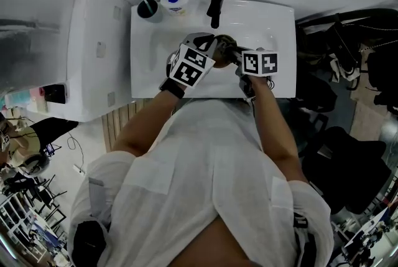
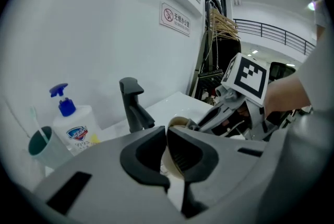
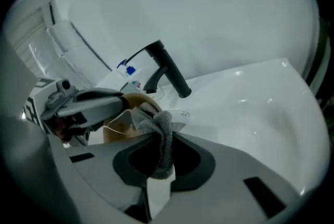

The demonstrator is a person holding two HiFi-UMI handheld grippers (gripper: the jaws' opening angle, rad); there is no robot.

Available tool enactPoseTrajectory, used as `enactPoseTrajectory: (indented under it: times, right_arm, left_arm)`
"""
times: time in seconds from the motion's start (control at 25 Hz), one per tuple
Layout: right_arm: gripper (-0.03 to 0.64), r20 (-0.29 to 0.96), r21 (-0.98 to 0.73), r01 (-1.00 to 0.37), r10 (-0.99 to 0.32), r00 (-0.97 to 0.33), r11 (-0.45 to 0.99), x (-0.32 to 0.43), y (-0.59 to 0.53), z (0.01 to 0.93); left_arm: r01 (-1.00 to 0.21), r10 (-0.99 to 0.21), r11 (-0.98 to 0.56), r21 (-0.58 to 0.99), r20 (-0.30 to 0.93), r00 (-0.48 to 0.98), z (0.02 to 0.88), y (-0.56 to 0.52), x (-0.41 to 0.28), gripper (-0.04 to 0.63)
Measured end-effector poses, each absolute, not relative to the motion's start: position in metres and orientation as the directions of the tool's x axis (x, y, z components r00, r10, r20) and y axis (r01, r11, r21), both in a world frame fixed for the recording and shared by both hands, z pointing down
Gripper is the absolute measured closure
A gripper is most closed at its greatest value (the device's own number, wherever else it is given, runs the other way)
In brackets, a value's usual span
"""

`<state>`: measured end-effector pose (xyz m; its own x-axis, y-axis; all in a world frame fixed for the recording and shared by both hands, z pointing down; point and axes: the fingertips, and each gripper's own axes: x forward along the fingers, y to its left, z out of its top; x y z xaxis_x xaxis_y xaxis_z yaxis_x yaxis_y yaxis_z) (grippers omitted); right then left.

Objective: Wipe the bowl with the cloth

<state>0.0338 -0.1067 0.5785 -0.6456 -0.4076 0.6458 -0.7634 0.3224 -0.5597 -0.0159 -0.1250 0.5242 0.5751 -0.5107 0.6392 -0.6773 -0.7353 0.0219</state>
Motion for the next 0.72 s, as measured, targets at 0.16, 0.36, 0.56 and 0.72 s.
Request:
enactPoseTrajectory:
  times: [0.16,0.36,0.56,0.72]
  right_arm:
    - [0.541,0.726,-0.336,-0.770,-0.372,-0.579,0.542,0.035,-0.107,0.574]
    - [0.534,0.766,-0.154,-0.703,-0.366,-0.528,0.694,0.033,-0.110,0.567]
    - [0.549,0.837,0.005,-0.456,-0.253,-0.485,0.890,0.015,-0.092,0.566]
    - [0.551,0.868,0.066,-0.334,-0.220,-0.446,0.940,0.007,-0.087,0.570]
  left_arm:
    - [-0.639,-0.442,-0.766,0.074,0.662,0.605,0.524,-0.124,-0.013,0.572]
    - [-0.570,-0.348,-0.815,0.101,0.702,0.622,0.524,-0.122,-0.009,0.572]
    - [-0.378,-0.173,-0.922,0.088,0.777,0.605,0.537,-0.095,0.010,0.572]
    - [-0.331,-0.141,-0.941,0.076,0.799,0.585,0.543,-0.090,0.015,0.572]
